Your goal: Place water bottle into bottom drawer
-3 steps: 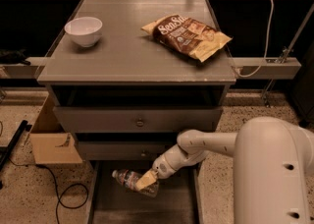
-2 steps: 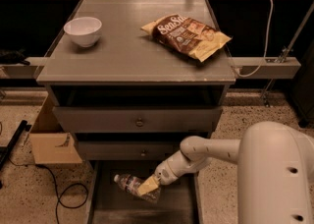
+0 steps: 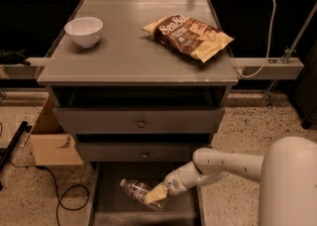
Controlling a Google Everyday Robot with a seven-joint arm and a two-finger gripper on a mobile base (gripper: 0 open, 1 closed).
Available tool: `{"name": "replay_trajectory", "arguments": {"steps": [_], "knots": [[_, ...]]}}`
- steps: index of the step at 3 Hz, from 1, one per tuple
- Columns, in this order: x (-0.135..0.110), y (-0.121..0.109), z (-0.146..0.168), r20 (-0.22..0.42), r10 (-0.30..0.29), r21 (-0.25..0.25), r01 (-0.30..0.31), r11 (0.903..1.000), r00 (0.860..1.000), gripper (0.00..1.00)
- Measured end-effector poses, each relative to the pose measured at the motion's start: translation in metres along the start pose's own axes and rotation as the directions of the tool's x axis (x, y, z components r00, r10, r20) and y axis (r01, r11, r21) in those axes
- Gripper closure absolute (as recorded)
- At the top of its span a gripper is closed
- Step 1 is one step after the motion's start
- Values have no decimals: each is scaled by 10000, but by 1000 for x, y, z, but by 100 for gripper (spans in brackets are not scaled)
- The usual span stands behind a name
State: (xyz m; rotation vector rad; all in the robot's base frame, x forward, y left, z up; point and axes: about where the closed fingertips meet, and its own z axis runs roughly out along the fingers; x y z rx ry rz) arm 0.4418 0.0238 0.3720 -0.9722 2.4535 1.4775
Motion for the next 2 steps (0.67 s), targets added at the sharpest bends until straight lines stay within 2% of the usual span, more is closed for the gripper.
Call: {"name": "replay_trajectory", "arguments": {"steps": [1,2], "knots": [[0,0,0,-1,2,-2,-2,10000,10000,100],[-11,-21,25,-293,346,-438,-359,9984,9990,100]]}}
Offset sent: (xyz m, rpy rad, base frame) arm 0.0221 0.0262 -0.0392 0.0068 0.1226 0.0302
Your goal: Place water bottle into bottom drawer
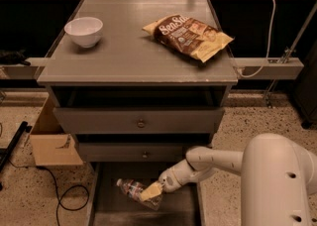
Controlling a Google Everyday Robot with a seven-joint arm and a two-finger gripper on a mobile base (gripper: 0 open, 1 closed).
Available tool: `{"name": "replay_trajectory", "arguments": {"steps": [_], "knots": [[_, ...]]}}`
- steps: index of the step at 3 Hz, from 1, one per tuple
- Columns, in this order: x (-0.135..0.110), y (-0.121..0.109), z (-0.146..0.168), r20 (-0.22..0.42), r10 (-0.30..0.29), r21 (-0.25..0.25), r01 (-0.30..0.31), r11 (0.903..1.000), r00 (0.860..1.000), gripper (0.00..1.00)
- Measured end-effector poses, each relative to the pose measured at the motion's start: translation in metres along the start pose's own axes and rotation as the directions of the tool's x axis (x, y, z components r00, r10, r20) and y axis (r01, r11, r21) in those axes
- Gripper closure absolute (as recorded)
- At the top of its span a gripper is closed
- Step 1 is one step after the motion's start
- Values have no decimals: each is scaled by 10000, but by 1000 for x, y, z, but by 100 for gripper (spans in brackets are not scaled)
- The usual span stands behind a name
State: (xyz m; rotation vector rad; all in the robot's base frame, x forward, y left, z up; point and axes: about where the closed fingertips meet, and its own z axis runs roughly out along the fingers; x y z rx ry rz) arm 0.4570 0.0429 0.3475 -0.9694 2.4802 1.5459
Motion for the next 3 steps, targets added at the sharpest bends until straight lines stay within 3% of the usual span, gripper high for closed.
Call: {"name": "replay_trajectory", "arguments": {"steps": [1,2,3], "knots": [[0,0,0,7,-3,3,3,10000,10000,100],[22,6,4,463,-486,14,486,9988,9977,100],[68,22,18,1605,-1750,232,1736,9846,9714,100]]}}
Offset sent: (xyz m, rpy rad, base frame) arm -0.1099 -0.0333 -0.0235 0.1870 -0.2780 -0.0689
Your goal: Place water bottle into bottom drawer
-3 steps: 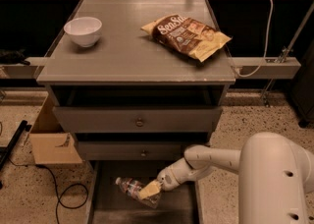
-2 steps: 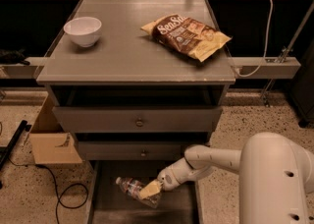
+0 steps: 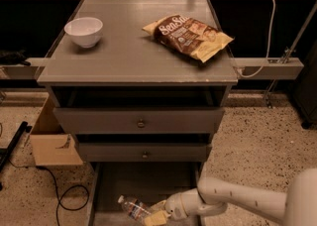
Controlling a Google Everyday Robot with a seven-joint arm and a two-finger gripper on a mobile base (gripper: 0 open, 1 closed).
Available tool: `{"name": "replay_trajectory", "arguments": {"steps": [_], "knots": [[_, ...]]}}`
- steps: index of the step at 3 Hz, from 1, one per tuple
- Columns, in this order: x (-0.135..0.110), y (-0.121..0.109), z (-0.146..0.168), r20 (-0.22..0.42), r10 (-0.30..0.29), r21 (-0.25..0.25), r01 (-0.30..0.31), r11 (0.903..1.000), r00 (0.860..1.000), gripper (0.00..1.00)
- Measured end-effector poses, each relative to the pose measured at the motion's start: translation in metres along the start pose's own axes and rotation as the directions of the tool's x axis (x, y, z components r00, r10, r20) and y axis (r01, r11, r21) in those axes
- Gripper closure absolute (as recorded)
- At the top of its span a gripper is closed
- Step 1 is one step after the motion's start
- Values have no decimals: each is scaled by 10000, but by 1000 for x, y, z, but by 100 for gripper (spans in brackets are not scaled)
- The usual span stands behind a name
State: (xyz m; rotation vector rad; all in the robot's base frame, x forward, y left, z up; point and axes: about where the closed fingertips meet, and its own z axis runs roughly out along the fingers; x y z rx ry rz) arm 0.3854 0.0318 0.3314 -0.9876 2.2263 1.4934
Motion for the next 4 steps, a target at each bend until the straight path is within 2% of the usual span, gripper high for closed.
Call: {"name": "replay_trajectory", "arguments": {"steps": [1,2,3,4], "knots": [[14,0,-20,659,-630,380,606,9974,9958,100],[14,0,-20,660,-631,382,607,9974,9958,100],[-1,-16,-13,431,-463,358,447,9984,9980,100],[-51,-62,2,14,-352,441,351,9984,9994,100]]}}
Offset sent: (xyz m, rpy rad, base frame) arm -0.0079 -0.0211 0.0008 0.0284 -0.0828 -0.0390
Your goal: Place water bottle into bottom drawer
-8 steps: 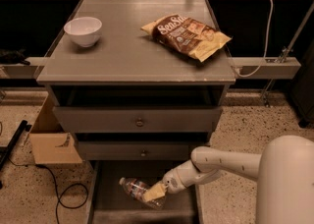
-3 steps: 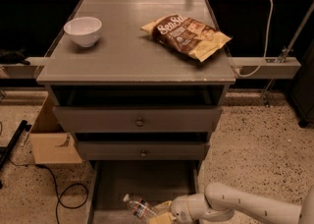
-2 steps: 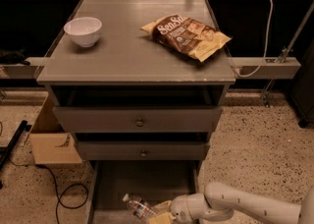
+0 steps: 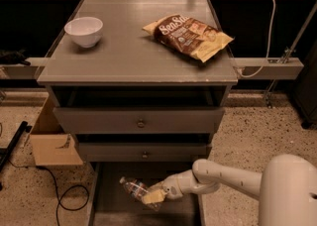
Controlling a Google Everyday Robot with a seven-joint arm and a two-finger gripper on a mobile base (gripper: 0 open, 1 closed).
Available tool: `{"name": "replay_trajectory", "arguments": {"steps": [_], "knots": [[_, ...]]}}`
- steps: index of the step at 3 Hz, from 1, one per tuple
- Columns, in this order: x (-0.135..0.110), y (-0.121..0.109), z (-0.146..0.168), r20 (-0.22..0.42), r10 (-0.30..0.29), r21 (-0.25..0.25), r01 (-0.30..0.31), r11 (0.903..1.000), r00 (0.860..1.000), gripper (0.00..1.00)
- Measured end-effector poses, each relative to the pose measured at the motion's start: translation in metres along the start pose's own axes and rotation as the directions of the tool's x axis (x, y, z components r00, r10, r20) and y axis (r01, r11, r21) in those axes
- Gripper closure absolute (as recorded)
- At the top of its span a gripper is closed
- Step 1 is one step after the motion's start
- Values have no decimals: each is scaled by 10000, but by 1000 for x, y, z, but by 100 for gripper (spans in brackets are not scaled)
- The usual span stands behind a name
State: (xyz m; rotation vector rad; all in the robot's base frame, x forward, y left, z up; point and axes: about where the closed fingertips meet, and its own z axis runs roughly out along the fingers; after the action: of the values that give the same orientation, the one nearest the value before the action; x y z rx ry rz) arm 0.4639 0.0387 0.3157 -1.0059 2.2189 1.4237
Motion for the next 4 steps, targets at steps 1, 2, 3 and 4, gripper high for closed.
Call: {"name": "replay_trajectory", "arguments": {"steps": [1,2,3,4], "knots": [[0,0,0,1,3,-5,-3,10000,10000,100],[-4,2,7,44,159,-228,-158,9996,9999,100],[-2,5,10,191,302,-352,-295,9989,9994,100],[4,7,10,351,440,-385,-426,9983,9984,100]]}}
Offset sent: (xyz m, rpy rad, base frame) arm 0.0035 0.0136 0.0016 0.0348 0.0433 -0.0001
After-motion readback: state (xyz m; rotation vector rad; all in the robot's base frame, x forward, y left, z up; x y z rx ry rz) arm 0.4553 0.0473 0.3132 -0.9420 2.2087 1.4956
